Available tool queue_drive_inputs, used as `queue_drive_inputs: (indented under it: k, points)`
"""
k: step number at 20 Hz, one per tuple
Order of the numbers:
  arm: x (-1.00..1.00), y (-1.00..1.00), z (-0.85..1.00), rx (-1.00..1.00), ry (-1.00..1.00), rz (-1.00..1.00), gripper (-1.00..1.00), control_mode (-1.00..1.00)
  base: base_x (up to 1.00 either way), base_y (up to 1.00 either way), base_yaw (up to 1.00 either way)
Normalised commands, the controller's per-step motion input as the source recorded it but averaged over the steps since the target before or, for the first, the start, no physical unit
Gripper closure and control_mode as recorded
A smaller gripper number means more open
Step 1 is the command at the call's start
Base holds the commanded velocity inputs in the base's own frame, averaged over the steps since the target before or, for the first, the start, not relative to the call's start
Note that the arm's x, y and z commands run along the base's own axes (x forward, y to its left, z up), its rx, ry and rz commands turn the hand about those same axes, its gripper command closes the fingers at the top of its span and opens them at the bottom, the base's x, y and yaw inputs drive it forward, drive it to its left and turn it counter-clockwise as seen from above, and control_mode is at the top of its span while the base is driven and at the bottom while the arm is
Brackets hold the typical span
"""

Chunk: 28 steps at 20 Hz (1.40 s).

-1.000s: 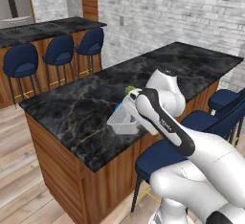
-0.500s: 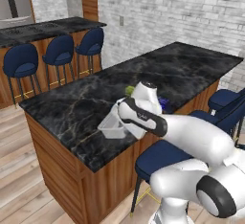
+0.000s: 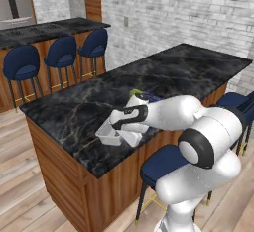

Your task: Retrieve the tupperware and aluminum foil from the cabinet and place them on the dining counter near the plate with squash and carrot to prepare for storing leftovers.

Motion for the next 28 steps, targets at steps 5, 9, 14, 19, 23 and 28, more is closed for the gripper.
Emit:
queue_drive_inputs:
  k: [5, 9, 14, 19, 23, 28]
  points:
    - [0.61, 0.01, -0.57, 0.0, 0.01, 0.0, 1.0, -1.0, 0.0, 0.0, 0.0]
    - [0.31, 0.06, -0.31, 0.0, 0.01, 0.0, -1.0, -1.0, 0.0, 0.0, 0.0]
    - [-0.09, 0.0, 0.46, 0.0, -0.03, 0.0, -1.0, -1.0, 0.0, 0.0, 0.0]
    - [-0.54, -0.02, 0.62, 0.0, -0.11, -0.01, -1.0, -1.0, 0.0, 0.0, 0.0]
    - [-0.85, -0.43, 0.4, 0.0, -0.13, -0.02, -1.0, -1.0, 0.0, 0.0, 0.0]
    - [-0.62, -0.52, 0.0, 0.0, -0.06, 0.0, -1.0, -1.0, 0.0, 0.0, 0.0]
